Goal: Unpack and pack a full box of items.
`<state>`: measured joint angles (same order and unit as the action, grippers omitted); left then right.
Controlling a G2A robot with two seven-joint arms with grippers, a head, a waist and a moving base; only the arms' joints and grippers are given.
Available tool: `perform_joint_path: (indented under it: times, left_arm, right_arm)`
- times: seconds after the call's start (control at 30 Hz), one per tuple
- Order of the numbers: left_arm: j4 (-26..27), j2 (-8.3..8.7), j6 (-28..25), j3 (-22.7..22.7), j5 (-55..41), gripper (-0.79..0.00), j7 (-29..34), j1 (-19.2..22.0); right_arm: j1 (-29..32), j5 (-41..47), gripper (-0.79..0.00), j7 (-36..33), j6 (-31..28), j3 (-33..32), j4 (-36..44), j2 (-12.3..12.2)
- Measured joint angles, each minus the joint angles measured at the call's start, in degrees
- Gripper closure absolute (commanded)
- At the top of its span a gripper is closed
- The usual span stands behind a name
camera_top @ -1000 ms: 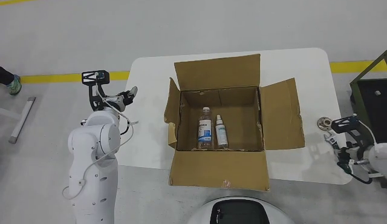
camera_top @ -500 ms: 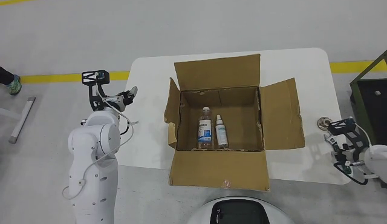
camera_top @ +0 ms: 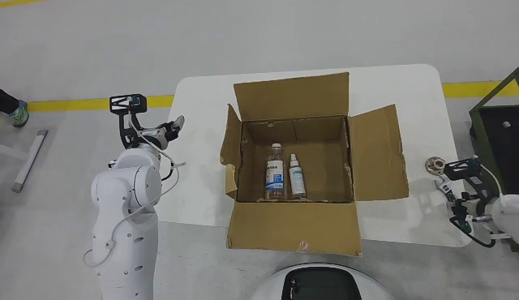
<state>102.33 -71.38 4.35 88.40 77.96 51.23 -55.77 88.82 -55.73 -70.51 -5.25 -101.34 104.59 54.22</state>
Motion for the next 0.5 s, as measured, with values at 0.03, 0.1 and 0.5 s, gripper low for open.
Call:
perform_joint_path:
  times: [0.03, 0.1, 0.5]
  left_arm:
    - [0.0, 0.00, 0.0, 0.0, 0.0, -0.785, 0.0, 0.0]
    - [0.0, 0.00, 0.0, 0.0, 0.0, -0.785, 0.0, 0.0]
    - [0.0, 0.00, 0.0, 0.0, 0.0, -0.785, 0.0, 0.0]
  right_arm:
    - [0.0, 0.0, -0.320, 0.0, 0.0, 0.0, 0.0, 0.0]
    - [0.0, 0.1, -0.311, 0.1, 0.0, 0.1, 0.0, 0.0]
    - [-0.2, -0.4, -0.268, 0.4, 0.6, 1.2, -0.4, -0.1]
